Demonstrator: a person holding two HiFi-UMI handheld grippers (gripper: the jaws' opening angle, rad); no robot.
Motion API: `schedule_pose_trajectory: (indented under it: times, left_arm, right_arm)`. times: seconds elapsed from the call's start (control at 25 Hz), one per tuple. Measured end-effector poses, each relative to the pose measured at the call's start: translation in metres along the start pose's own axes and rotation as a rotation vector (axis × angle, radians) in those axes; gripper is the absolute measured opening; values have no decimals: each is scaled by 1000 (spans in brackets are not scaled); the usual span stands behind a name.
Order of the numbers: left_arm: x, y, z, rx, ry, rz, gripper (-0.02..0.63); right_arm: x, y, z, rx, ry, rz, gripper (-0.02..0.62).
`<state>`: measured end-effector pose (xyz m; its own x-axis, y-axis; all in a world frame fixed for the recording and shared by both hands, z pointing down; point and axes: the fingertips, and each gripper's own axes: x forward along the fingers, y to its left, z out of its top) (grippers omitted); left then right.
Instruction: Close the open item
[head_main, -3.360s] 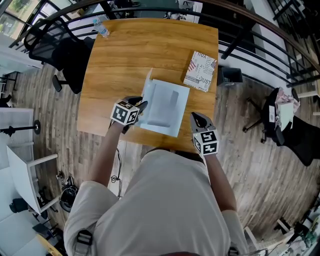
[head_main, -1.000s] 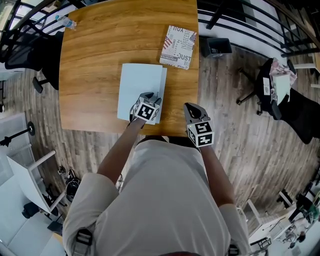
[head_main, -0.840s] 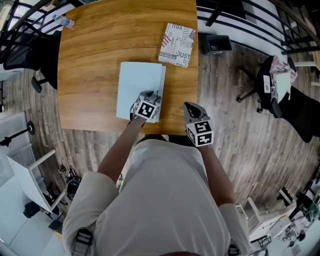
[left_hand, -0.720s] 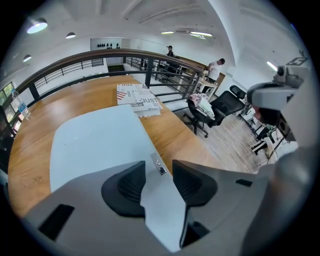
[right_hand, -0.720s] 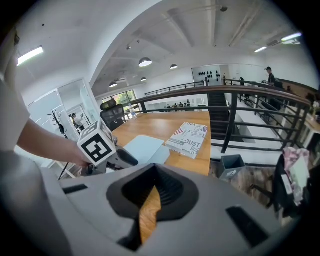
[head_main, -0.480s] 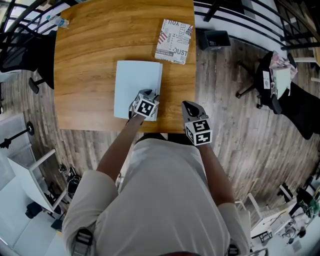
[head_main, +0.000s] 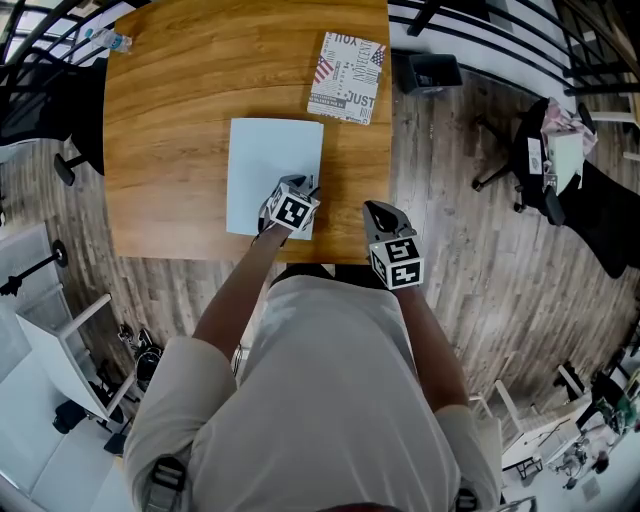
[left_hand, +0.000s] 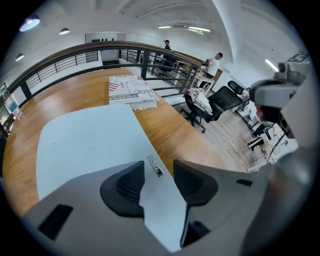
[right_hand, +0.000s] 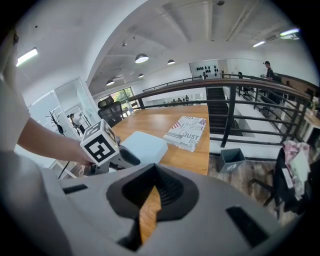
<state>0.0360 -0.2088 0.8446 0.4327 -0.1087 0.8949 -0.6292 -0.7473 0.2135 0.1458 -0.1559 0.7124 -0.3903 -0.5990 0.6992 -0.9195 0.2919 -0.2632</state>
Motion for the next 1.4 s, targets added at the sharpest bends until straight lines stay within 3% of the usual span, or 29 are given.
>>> schedule_pose_trajectory:
  times: [0.4,0.68,1.0,1.4]
  left_arm:
    - [5,3,-2,22,-2,16,160]
    - [8,5,-1,-21,-25,13,149]
    - [-6,0,2,-44,-57,-13,192]
    - [-39,10,14,-45,-134,-12,193]
  right_arm:
    - [11,8,0,-9,13,25,3]
    - [14,11,-2,-17,15,25,2]
    - [10,17,4,-34,7,21,3]
    - [3,26,18,-54,-28,-7,3]
